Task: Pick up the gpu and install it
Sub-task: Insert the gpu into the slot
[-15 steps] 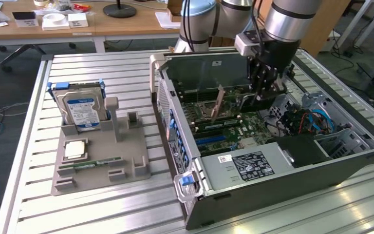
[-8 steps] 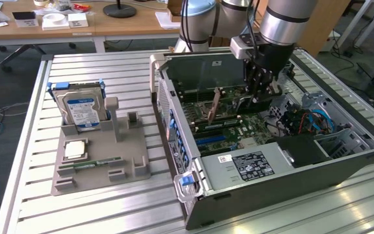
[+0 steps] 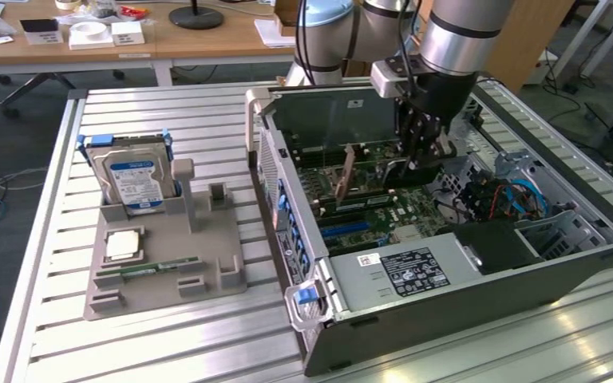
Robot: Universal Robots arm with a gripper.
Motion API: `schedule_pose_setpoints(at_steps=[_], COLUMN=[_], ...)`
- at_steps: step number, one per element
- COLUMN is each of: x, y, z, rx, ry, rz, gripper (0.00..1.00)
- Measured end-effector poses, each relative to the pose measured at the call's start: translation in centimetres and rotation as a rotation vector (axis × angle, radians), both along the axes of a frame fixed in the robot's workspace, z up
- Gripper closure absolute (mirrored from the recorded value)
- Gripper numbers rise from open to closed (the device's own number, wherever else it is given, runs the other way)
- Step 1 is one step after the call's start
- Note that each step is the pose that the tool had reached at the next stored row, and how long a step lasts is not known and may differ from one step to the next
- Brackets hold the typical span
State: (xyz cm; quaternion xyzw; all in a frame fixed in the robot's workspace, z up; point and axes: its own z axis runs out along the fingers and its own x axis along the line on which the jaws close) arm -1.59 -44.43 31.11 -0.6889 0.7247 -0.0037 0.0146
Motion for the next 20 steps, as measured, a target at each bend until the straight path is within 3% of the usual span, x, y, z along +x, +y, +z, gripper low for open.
schedule_pose_setpoints(at_steps=[9, 15, 20], x=[-0.05, 0.03, 0.03], y=[-0.02, -0.02, -0.03], z=[-0.02, -0.03, -0.02], rx=[-0.0007, -0.0011, -0.0076], ry=[0.0, 0.0032, 0.012], rz=[-0.001, -0.005, -0.005], gripper=[0.73, 0.73, 0.73])
